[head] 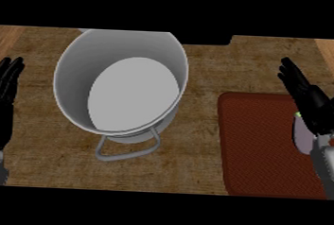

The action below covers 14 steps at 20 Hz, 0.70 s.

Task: Pick the eggplant from the tray and place it in the pot

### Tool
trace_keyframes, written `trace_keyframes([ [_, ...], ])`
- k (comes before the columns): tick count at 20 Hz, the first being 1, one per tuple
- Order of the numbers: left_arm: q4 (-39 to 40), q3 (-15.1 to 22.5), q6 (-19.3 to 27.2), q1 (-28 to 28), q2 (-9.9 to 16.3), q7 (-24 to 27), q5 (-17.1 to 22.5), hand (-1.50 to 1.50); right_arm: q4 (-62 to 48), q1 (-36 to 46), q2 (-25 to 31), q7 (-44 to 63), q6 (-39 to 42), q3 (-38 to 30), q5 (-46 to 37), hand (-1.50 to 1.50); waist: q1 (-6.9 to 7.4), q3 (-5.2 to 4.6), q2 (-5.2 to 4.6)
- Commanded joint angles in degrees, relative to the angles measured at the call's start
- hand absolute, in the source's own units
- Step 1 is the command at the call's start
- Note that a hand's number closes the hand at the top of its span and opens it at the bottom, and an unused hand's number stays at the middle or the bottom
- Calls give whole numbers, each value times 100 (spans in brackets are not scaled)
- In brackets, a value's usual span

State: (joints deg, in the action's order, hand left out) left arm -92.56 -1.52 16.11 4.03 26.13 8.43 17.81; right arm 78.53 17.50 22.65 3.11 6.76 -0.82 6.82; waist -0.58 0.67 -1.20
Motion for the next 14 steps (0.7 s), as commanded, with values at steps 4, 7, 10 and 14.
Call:
trace_keyframes([
  [4, 643, 421, -22, -237, 526, -816, -701, 0, -1544, 312, 210, 1654, -260, -238, -68, 150, 212, -57, -37],
  [7, 876, 524, -46, -358, 522, -1100, -709, 0, -1525, 88, 1537, 1832, 132, 906, -1813, 150, 429, -212, -322],
  [10, 1179, 706, 1, -396, 539, -1767, -794, 0, -1906, 293, 1464, 2338, -1861, 240, -2408, -150, 125, -80, -45],
  [14, 1175, 998, 75, 59, 512, -2526, -1118, 0, -2284, 941, 762, 2986, -2138, 828, -3041, -150, 147, -64, 81],
])
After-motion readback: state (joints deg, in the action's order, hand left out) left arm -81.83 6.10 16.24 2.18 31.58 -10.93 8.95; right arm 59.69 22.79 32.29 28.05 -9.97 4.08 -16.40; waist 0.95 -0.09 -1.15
